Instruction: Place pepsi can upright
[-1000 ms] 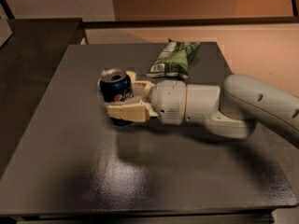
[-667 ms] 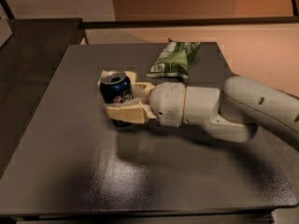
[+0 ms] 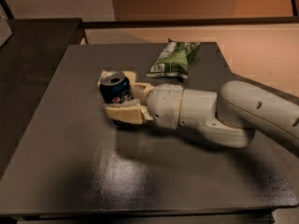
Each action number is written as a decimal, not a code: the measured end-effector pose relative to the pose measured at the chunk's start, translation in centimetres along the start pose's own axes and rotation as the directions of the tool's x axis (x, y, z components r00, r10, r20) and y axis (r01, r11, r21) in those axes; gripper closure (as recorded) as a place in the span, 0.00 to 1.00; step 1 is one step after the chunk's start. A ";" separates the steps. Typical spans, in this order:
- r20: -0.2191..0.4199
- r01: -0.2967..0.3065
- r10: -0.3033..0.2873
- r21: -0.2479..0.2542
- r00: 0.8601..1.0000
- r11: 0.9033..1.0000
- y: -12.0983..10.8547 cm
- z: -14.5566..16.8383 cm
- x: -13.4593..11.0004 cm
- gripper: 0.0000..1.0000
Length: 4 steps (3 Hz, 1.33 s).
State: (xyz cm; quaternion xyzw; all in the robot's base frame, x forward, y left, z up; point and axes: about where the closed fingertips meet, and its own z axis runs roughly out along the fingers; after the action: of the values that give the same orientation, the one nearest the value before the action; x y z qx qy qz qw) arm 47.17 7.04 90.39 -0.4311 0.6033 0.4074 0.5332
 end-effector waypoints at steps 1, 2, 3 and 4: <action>0.009 0.019 -0.019 0.011 1.000 1.000 -0.5 0.5 0.3 1.00; 0.022 0.033 -0.034 0.017 0.999 0.999 -1.0 1.1 0.5 1.00; 0.026 0.039 -0.039 0.012 0.999 0.999 -1.4 1.8 0.6 0.82; 0.036 0.039 -0.039 0.008 0.999 0.999 -1.5 2.6 0.8 0.59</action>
Offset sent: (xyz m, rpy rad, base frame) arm 0.0224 0.0070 -0.0123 0.0234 -0.0576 -0.0280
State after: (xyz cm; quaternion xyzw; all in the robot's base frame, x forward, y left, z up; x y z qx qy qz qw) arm 49.33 9.03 89.29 -0.4333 0.5867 0.4022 0.5534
